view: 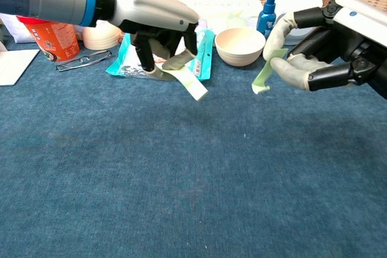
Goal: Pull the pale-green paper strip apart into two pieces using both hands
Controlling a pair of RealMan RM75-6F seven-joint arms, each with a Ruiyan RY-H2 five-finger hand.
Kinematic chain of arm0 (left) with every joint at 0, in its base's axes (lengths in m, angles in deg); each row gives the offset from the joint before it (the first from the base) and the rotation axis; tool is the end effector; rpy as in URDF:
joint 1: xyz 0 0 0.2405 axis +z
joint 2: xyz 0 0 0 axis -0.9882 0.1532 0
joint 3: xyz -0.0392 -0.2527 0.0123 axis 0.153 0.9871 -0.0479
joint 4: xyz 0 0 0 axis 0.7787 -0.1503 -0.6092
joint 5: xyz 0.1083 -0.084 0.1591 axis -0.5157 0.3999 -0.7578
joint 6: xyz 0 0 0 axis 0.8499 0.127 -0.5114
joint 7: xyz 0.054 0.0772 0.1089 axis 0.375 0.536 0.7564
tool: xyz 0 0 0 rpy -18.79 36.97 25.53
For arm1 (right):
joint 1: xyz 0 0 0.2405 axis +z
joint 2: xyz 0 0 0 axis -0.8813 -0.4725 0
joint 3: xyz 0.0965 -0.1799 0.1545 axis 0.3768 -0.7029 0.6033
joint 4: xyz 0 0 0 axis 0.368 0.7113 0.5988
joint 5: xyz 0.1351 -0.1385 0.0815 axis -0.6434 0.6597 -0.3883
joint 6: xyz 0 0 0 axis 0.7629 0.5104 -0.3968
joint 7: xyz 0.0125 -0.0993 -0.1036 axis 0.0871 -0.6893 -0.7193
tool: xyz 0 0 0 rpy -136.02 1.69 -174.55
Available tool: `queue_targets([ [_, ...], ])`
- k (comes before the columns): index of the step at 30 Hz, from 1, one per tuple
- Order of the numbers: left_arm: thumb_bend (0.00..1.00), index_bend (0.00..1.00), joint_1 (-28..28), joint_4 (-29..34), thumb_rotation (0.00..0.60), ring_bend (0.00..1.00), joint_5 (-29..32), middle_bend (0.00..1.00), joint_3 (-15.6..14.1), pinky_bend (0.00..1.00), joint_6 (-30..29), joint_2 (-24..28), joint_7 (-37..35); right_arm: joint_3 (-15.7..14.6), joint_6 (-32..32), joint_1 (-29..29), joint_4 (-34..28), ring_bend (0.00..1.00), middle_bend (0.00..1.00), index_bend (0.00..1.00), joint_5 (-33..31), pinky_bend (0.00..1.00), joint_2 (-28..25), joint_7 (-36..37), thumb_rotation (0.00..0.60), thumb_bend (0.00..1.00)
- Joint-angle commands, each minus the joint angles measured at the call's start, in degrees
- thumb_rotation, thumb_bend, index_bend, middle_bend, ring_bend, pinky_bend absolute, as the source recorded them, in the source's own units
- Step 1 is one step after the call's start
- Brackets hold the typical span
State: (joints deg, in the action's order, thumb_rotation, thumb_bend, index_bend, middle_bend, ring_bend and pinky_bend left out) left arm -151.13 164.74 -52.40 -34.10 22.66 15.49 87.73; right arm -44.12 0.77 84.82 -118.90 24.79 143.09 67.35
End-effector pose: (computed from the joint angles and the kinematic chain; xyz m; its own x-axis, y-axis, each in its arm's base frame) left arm -0.0279 0.3539 0.0104 0.7799 0.2079 0.5904 0.4696 -0.8179 -0.3324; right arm -0.1361 -0.2305 0.0135 -0.3096 -0.2874 0.9064 -0.8473 -0.3493 -0.4002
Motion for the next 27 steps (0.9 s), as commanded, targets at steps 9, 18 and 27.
queue_targets([
  [9,0.38,0.66,3.58,-1.00,0.600,1.00,-1.74,1.00,-1.32,1.00,-2.89,1.62,-1.26,-0.73,-1.66,-0.16,0.53,0.95,0.95,0.49,-0.90,0.91,-2.29,0.63,0.600,0.47],
  [18,0.37,0.40,5.77,-1.42,0.600,0.80,-2.23,0.78,-1.79,0.96,-4.48,2.53,-1.29,-1.18,-4.08,0.52,0.88,0.49,0.48,0.09,-1.38,0.51,-3.84,1.06,0.600,0.47],
  [27,0.32,0.26,7.19,-1.33,0.600,0.54,-2.10,0.51,-1.61,0.76,-5.42,3.06,-0.80,-0.63,-4.32,0.76,1.34,0.37,0.35,0.02,-1.54,0.44,-4.67,1.30,0.600,0.47],
])
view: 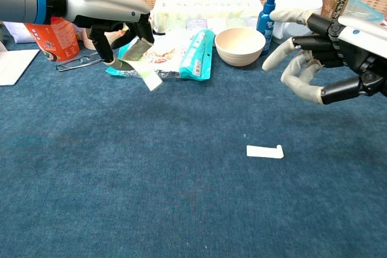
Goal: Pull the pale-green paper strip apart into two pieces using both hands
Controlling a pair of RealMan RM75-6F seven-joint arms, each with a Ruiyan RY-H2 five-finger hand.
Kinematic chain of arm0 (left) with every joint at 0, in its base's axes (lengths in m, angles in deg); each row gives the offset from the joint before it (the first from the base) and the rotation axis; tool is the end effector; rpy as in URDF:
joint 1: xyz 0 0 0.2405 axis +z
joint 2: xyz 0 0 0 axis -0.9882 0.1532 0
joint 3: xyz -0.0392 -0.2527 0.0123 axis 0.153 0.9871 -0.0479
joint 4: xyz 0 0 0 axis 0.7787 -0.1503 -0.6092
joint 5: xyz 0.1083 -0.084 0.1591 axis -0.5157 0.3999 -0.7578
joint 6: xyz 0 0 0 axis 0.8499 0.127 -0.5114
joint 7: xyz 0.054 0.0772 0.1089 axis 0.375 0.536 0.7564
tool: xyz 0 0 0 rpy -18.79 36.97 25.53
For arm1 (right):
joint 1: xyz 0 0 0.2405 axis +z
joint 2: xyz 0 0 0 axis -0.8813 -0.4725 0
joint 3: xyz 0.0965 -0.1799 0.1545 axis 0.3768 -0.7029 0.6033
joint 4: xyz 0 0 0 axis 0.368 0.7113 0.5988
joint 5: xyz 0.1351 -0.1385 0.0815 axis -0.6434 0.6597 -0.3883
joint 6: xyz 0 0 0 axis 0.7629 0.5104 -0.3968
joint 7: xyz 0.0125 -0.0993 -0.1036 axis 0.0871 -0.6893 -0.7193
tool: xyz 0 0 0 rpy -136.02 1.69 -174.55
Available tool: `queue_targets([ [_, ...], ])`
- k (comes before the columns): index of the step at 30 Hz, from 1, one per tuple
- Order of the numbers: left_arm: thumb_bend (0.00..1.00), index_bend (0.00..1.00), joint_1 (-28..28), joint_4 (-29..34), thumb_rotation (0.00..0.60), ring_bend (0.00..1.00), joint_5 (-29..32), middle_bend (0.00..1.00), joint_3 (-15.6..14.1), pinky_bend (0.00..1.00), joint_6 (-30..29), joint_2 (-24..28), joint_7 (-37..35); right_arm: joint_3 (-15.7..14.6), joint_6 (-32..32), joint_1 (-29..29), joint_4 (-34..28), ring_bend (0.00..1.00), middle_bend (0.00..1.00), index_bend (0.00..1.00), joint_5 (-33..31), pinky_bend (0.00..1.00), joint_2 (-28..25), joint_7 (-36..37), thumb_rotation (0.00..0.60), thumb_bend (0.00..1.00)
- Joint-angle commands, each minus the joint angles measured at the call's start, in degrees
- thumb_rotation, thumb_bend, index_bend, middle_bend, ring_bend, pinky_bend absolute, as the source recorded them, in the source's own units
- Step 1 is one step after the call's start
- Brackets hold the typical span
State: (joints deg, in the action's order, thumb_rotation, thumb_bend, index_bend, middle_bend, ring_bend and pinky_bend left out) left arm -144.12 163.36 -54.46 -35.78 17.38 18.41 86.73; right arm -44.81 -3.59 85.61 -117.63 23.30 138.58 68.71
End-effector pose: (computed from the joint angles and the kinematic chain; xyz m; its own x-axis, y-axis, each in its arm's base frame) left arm -0.0778 0.3642 0.0366 0.7540 0.2097 0.6225 0.5435 -0.7315 -0.4118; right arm -0.1583 -0.2384 0.0179 -0.2156 -0.3335 0.9178 -0.8893 -0.3212 -0.3256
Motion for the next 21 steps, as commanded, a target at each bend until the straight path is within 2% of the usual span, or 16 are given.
queue_targets([
  [1,0.32,0.25,0.27,0.11,0.600,0.52,-0.02,0.49,0.10,0.73,-0.20,0.22,0.28,0.08,0.02,-0.04,0.09,0.36,0.35,0.02,-0.10,0.43,-0.24,-0.10,0.600,0.46],
  [4,0.32,0.22,0.76,0.50,0.600,0.43,-0.02,0.42,0.28,0.60,-0.72,0.61,0.33,0.22,0.15,-0.07,0.09,0.34,0.34,0.02,-0.10,0.42,-0.53,-0.12,0.600,0.46],
  [6,0.32,0.20,1.14,0.79,0.600,0.40,-0.12,0.40,0.36,0.57,-1.18,0.90,0.31,0.24,0.17,-0.07,0.02,0.34,0.33,0.02,-0.04,0.42,-0.74,-0.16,0.600,0.47],
  [16,0.30,0.13,4.16,2.84,0.600,0.30,-1.32,0.30,0.09,0.52,-4.23,2.90,-0.26,0.26,-0.15,-0.15,0.22,0.29,0.30,0.02,-0.32,0.38,-2.47,-0.19,0.600,0.47],
  [21,0.30,0.12,5.94,3.67,0.600,0.30,-1.92,0.29,-0.03,0.52,-6.35,3.93,-0.23,0.35,0.12,-0.47,0.67,0.28,0.30,0.02,-0.61,0.38,-3.41,0.20,0.600,0.47],
])
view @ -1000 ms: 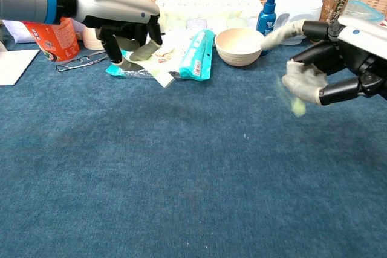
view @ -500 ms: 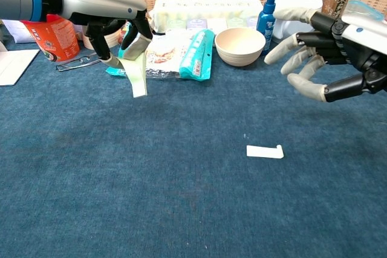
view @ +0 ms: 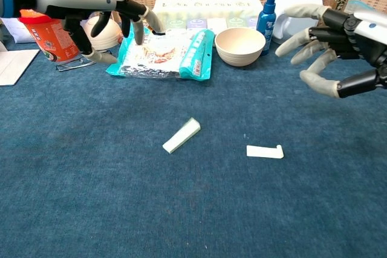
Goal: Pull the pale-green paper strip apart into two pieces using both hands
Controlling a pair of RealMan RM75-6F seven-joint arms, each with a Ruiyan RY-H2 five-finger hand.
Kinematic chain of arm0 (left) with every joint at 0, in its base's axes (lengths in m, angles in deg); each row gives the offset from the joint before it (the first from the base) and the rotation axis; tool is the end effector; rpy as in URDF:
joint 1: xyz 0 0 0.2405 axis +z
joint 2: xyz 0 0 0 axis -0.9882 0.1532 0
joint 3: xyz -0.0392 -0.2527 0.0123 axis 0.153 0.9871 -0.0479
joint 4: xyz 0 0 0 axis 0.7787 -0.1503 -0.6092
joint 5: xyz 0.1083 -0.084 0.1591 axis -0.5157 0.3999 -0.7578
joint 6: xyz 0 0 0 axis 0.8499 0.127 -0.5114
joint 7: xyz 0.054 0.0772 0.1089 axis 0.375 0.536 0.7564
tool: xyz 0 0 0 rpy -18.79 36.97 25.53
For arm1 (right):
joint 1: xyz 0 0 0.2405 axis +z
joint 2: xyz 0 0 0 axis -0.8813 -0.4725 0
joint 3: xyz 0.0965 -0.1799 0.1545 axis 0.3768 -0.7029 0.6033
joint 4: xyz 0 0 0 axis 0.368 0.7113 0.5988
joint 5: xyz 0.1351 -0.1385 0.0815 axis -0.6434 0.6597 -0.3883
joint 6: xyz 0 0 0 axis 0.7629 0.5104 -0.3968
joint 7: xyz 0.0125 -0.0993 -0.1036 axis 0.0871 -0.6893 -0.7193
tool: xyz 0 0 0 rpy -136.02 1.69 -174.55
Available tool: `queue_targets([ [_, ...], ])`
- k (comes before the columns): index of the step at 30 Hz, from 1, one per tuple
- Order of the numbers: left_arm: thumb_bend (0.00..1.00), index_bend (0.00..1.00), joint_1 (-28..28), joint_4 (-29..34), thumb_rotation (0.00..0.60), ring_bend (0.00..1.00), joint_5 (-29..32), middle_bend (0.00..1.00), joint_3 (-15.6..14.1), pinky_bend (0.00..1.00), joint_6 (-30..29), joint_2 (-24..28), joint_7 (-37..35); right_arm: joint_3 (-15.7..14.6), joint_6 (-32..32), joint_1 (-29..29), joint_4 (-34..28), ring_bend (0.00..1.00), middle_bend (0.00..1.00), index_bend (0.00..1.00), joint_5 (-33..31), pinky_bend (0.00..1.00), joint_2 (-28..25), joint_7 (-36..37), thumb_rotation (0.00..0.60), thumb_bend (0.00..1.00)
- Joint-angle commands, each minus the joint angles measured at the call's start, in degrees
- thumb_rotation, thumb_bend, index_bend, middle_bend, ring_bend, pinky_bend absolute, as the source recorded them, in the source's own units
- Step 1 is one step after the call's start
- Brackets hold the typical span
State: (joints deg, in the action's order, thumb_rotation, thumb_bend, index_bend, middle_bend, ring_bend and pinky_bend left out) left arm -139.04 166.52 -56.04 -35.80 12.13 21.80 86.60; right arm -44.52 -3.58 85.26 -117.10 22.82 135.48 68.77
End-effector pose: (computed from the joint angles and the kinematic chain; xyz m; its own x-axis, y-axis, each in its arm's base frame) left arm -0.0977 0.3550 0.0597 0.7136 0.1956 0.6726 0.5910 -0.6836 -0.4282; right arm -0.1731 -0.2445 0.0321 -0.1697 -0.3034 0.9376 -0.9102 -0.3165 -0.2671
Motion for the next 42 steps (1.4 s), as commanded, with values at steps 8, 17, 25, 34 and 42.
queue_targets([
  [8,0.30,0.13,7.64,5.27,0.600,0.30,-2.27,0.29,-0.80,0.50,-10.17,4.71,-0.85,0.64,0.68,-0.59,0.60,0.24,0.29,0.02,-0.76,0.36,-2.90,-1.20,0.600,0.47],
  [17,0.30,0.15,19.23,11.78,0.600,0.30,-4.05,0.29,-5.23,0.50,-21.88,10.54,-1.15,0.96,2.00,-1.99,0.88,0.21,0.27,0.05,-2.31,0.32,-5.62,-7.05,0.600,0.47],
  [25,0.30,0.18,29.68,12.51,0.600,0.30,-6.47,0.29,-9.85,0.50,-31.59,12.88,-0.77,0.15,5.62,-5.13,0.88,0.18,0.27,0.07,-3.73,0.28,-7.03,-16.55,0.600,0.47],
  [34,0.30,0.19,41.64,8.99,0.600,0.30,-8.99,0.29,-13.06,0.49,-42.67,10.16,-2.58,-0.93,10.53,-8.81,-0.54,0.18,0.28,0.14,-3.45,0.27,-8.17,-24.89,0.600,0.47],
  [42,0.30,0.19,49.62,5.32,0.600,0.30,-12.65,0.29,-12.86,0.49,-50.39,7.40,-3.96,-2.31,13.00,-11.55,-2.36,0.18,0.28,0.15,-1.85,0.26,-9.01,-27.45,0.600,0.47],
])
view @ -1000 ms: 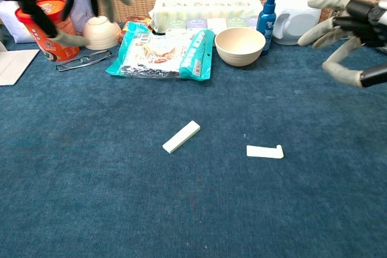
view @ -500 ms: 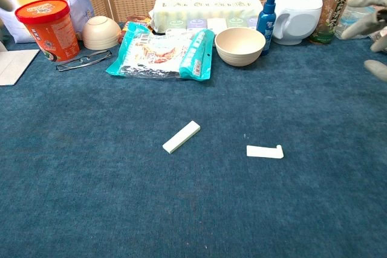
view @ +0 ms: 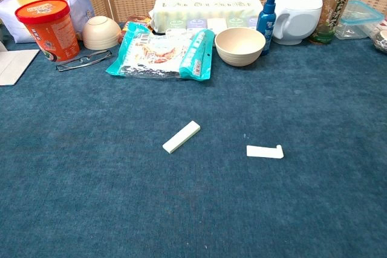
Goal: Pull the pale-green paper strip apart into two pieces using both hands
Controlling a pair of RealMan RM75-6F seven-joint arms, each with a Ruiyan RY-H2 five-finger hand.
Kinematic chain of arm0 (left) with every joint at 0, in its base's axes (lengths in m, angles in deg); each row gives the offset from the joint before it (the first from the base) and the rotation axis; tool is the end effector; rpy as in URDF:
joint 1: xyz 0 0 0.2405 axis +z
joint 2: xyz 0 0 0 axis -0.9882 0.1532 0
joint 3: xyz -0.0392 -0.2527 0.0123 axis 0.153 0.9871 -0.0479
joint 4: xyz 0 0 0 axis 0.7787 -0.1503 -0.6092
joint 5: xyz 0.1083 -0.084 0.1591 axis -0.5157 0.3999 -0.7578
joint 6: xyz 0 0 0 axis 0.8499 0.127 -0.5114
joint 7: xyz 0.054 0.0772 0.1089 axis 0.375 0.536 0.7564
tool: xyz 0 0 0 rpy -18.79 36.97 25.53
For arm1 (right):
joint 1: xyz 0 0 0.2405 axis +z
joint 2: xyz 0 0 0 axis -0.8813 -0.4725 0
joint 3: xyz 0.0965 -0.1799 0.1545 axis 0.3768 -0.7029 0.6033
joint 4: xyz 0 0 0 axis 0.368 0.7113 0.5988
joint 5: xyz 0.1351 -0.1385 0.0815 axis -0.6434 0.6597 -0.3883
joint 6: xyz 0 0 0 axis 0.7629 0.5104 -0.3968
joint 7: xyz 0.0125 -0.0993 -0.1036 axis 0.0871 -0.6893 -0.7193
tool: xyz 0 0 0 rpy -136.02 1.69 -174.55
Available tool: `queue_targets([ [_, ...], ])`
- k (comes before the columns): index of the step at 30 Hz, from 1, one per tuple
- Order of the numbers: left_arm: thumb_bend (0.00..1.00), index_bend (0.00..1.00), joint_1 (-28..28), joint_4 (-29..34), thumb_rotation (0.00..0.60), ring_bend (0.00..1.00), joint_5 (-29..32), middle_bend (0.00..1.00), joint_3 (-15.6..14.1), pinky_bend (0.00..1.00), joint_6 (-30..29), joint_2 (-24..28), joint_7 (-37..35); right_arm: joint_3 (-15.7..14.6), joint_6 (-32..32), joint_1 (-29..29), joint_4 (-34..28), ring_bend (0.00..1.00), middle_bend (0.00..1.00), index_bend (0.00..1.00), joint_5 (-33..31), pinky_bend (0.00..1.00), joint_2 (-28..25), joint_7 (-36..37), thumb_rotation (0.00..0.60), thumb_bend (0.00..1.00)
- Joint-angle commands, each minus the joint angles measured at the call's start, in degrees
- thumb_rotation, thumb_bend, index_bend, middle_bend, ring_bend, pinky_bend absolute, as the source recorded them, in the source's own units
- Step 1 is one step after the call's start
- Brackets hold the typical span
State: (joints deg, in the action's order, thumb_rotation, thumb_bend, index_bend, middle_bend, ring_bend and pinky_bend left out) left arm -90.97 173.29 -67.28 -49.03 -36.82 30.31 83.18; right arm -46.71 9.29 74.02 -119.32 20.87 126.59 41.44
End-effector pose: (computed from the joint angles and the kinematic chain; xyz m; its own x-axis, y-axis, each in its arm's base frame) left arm -0.2850 0.1514 0.1735 0.4830 0.0746 0.8725 0.8756 -0.0330 -0.4819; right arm -0.2401 -0.2063 0.0994 0.3108 0.0198 0.9503 -0.9369 -0.1618 0.3098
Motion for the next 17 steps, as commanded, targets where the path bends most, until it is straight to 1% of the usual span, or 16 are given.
queue_targets([
  [1,0.30,0.19,1.81,-1.75,0.600,0.30,-1.74,0.29,0.66,0.49,-1.62,-1.31,-0.53,-0.11,0.10,-0.43,-0.13,0.18,0.28,0.15,0.05,0.26,-0.11,-0.05,0.600,0.47],
  [11,0.30,0.19,2.68,-1.66,0.600,0.30,-3.24,0.29,3.72,0.48,-0.37,-2.52,0.59,0.31,0.25,-1.38,0.02,0.17,0.28,0.15,0.51,0.26,-0.23,0.69,0.600,0.47],
  [17,0.30,0.19,3.31,-1.27,0.600,0.30,-3.54,0.29,4.63,0.48,0.80,-2.79,1.19,0.33,0.21,-1.99,0.26,0.17,0.28,0.15,0.60,0.26,-0.42,1.22,0.600,0.47],
])
